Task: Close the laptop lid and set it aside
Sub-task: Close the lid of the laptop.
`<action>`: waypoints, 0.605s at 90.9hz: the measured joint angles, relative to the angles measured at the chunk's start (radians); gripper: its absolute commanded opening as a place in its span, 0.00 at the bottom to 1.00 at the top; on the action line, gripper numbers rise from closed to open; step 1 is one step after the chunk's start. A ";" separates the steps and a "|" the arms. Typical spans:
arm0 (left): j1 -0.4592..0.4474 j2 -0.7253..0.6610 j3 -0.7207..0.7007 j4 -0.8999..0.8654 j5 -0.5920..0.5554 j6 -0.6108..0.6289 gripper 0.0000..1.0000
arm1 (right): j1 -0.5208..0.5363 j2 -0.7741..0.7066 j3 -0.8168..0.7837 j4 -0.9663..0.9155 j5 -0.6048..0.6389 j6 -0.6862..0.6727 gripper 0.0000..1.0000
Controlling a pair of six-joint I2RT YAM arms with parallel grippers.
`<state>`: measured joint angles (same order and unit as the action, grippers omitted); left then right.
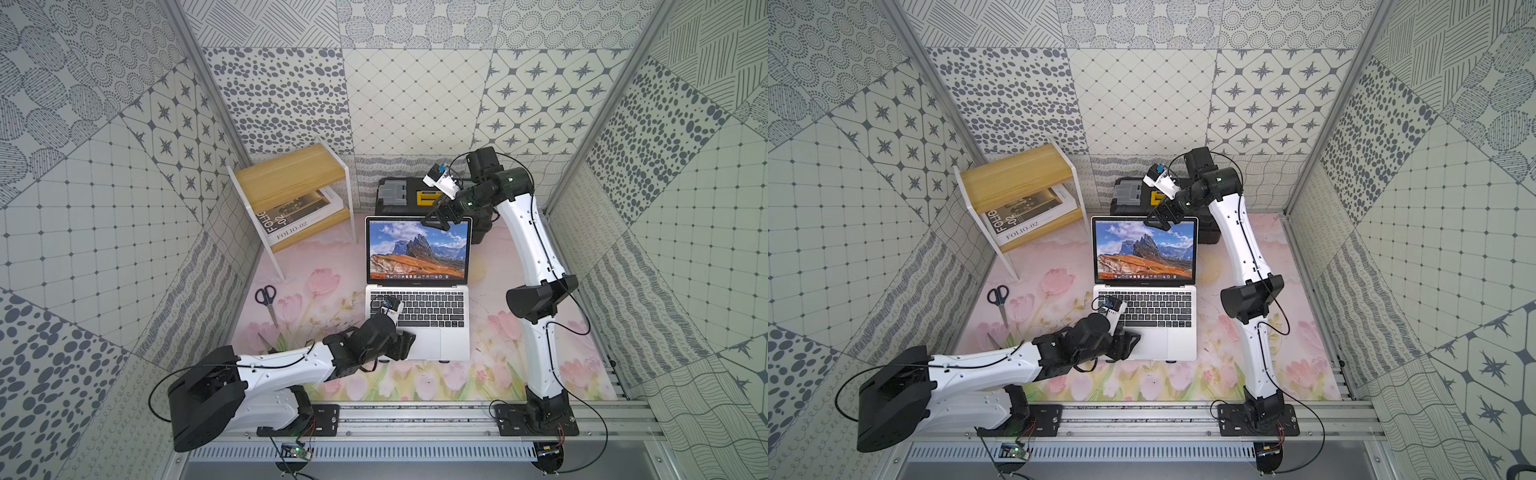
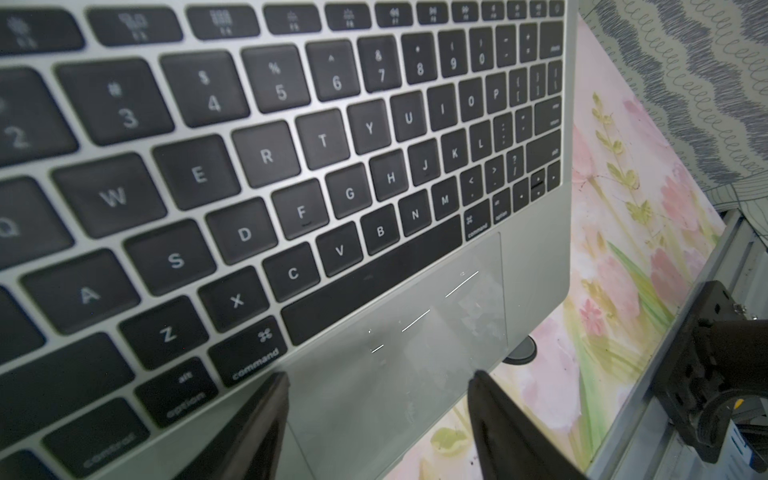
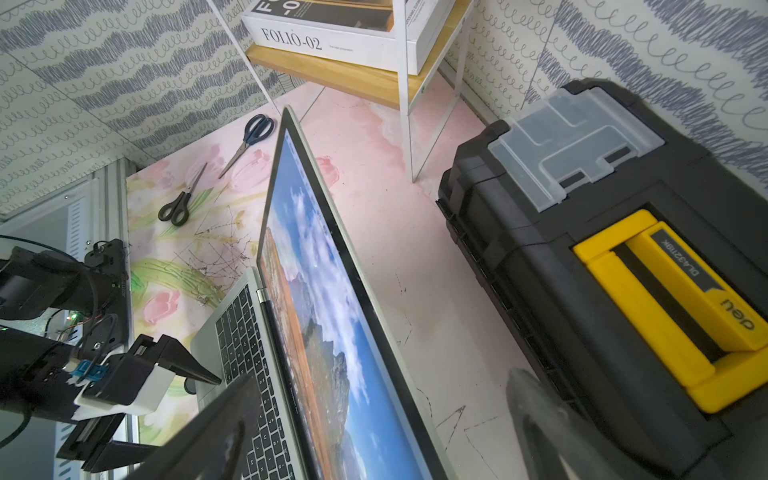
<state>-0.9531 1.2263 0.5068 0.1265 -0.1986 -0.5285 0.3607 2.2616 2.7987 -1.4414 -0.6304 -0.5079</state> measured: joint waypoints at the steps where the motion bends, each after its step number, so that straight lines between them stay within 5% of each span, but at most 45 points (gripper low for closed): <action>1: 0.000 0.001 0.000 0.001 0.000 0.000 0.71 | 0.000 0.000 -0.001 0.000 -0.002 -0.002 0.97; 37: -0.006 0.040 -0.001 0.064 0.004 -0.018 0.70 | 0.026 0.000 -0.025 -0.039 -0.023 -0.079 0.96; 55: -0.006 0.045 -0.001 0.076 0.003 -0.022 0.71 | 0.027 0.000 -0.027 -0.056 -0.024 -0.105 0.89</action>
<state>-0.9592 1.2709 0.5056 0.2020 -0.1955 -0.5507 0.3878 2.2616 2.7712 -1.4975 -0.6540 -0.6128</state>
